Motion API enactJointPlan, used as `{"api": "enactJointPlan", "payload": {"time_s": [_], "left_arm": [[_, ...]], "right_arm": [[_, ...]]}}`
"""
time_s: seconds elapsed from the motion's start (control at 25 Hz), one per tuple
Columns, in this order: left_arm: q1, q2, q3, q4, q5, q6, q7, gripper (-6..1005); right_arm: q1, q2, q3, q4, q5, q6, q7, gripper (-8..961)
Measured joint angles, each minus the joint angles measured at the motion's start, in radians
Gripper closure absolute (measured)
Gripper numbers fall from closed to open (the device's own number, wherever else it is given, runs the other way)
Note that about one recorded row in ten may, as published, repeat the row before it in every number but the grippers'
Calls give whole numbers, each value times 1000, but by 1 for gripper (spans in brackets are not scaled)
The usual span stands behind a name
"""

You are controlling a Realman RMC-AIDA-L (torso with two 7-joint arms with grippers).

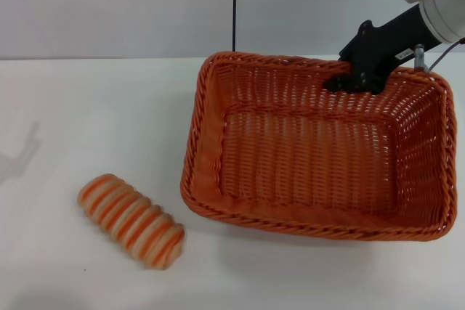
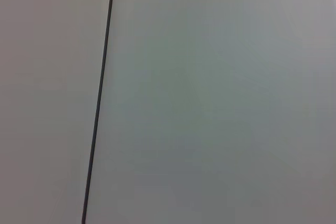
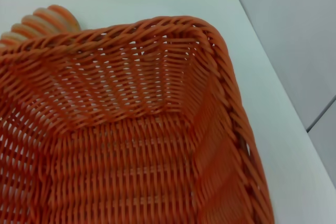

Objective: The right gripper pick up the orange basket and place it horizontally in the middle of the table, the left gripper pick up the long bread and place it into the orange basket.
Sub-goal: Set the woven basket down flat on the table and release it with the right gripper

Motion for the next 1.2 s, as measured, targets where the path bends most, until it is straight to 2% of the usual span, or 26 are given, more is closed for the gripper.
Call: {"api": "enactJointPlan", "payload": {"time_s": [0.52, 0.76, 0.92, 1.2], "left_arm": [[-2, 0, 0, 0, 1, -5, 0, 167], [-2, 0, 0, -1, 1, -6, 0, 167], [-1, 0, 0, -1, 1, -7, 0, 168], [-1, 0, 0, -1, 1, -7, 0, 169]], "right_arm": [[-5, 42, 3, -5, 7, 32, -64, 778], [-10, 49, 12, -8, 8, 47, -73, 773], [-39, 74, 4, -48, 22, 81, -83, 769], [-41, 85, 0, -48, 21, 89, -88, 762]]}}
